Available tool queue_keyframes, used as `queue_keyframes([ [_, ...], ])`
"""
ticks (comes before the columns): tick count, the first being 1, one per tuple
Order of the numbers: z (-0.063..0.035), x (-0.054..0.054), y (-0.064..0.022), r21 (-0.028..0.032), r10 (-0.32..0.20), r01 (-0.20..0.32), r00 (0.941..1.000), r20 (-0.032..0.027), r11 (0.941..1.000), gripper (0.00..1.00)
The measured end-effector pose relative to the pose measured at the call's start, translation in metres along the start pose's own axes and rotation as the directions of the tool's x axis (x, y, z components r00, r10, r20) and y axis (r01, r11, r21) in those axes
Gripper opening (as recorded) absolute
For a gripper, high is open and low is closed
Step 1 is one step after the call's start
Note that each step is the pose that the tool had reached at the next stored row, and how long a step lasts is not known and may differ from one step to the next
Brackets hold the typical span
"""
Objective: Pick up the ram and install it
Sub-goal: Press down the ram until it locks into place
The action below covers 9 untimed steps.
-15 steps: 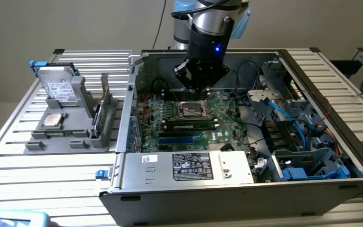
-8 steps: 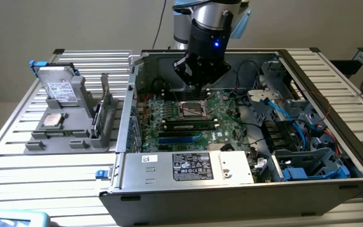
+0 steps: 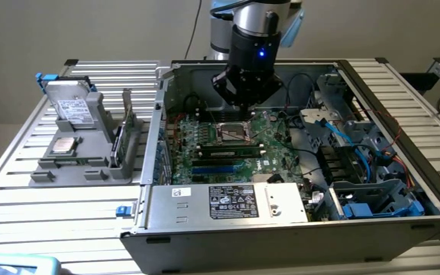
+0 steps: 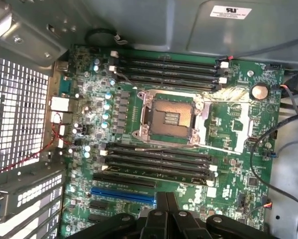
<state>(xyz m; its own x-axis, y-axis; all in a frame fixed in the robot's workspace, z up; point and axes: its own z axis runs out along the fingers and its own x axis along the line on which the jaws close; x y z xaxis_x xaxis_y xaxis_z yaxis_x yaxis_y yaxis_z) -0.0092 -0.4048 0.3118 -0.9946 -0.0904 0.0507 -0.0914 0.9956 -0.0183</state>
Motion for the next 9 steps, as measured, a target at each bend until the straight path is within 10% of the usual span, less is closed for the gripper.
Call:
queue_keyframes([
  [2,0.0004,0.0002,0.0,0.0136,0.011,-0.011,0.9999,0.0116,0.9998,0.11],
  [9,0.0004,0.0002,0.0,0.0148,0.011,-0.012,0.9999,0.0124,0.9998,0.11],
])
